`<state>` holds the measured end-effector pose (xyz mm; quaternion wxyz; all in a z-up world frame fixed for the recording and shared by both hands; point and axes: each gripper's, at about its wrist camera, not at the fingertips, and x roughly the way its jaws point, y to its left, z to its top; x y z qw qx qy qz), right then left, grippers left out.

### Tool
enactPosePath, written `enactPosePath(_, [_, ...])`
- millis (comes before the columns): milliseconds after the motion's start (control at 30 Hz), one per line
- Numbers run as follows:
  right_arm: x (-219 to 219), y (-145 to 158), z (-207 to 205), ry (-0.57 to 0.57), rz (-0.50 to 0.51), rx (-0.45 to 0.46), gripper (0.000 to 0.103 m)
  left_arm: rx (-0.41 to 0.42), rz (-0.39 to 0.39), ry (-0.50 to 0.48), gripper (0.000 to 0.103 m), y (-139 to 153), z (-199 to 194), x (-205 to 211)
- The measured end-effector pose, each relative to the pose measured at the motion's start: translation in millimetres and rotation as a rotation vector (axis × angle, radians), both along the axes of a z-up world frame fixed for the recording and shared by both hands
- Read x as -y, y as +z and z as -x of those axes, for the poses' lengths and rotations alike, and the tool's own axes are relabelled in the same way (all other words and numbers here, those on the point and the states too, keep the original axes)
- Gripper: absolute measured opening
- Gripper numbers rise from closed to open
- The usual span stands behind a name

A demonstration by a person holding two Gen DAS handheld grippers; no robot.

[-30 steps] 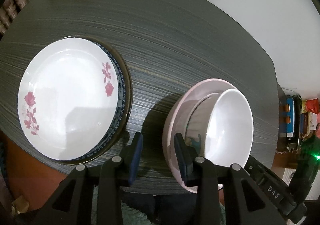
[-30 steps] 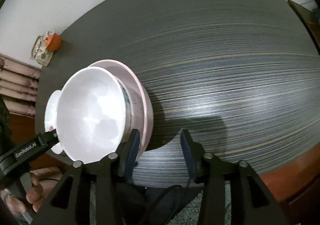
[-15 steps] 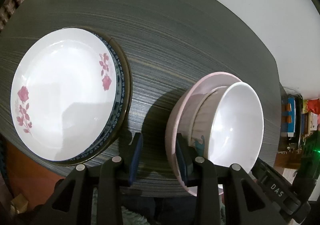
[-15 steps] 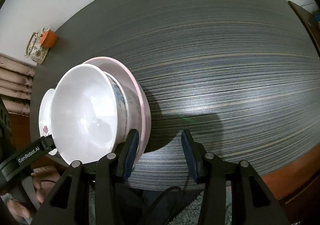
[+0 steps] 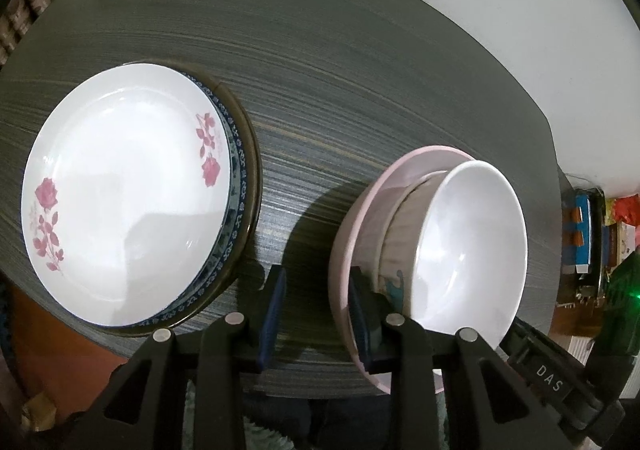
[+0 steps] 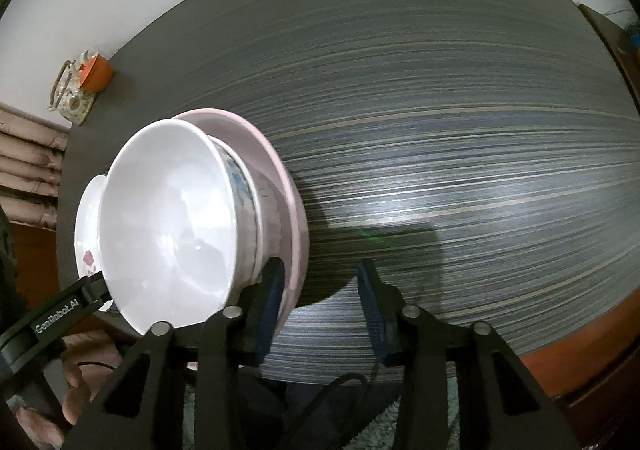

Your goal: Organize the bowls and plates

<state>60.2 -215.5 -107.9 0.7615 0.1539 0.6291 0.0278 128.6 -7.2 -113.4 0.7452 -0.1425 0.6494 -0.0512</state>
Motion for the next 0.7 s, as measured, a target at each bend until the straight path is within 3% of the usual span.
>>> enactPosePath(100, [-2.2,1.1,-0.3,0.011,-0.007,0.007,0.026,0.004,0.011,-0.001,0.022,0.4,-0.2,-0.4])
enactPosePath(367, [-6.3,3.7,-2.3,0.026,-0.018,0.022,0.015,0.018,-0.006,-0.012,0.018,4.0,0.4,9.0])
enactPosePath(467, [-6.1,4.3,-2.4,0.03,-0.015,0.026,0.015,0.023,0.019,-0.022,0.008,4.7,-1.4,10.2])
enactPosePath(700, [-9.6,5.3,-3.1,0.033,-0.011,0.03,0.015,0.033,0.001,-0.03,0.007,7.0,-2.6,17.8])
